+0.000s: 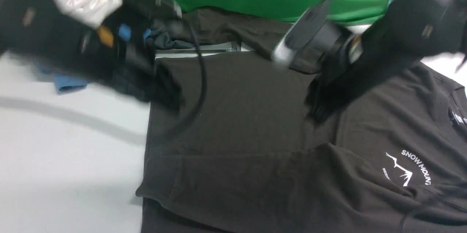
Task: Fold a long-sleeved shirt on a white desktop.
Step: 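Grab the top left corner of the dark shirt with the left gripper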
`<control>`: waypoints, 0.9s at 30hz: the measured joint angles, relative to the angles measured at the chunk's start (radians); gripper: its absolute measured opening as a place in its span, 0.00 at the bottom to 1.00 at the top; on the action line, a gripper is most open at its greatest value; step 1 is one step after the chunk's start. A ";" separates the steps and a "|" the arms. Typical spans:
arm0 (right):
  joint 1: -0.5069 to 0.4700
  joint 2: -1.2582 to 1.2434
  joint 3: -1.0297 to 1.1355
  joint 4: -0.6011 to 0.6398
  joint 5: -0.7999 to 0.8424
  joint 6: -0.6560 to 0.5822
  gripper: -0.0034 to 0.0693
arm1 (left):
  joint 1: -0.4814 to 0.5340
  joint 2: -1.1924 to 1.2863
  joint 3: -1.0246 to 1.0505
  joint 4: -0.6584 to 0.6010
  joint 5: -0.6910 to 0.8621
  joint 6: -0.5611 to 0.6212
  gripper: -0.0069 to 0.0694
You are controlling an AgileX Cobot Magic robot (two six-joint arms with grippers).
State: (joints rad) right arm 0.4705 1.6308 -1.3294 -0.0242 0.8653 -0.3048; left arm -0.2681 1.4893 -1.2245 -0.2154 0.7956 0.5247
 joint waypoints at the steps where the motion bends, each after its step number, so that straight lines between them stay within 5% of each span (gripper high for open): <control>1: -0.015 0.003 -0.007 0.001 0.001 0.001 0.40 | 0.006 0.010 -0.022 0.000 0.000 0.007 0.11; 6: -0.074 0.016 -0.043 0.003 -0.020 -0.006 0.40 | 0.136 0.285 -0.300 -0.029 -0.021 0.091 0.11; 16: -0.076 0.025 -0.043 0.014 -0.080 -0.094 0.40 | 0.148 0.747 -0.839 -0.030 0.046 0.308 0.13; 27: -0.076 0.031 -0.043 0.015 -0.105 -0.133 0.40 | 0.151 1.010 -1.084 -0.050 -0.079 0.680 0.50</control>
State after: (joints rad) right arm 0.3943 1.6615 -1.3721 -0.0096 0.7605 -0.4380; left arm -0.1170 2.4991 -2.3080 -0.2654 0.7165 1.2045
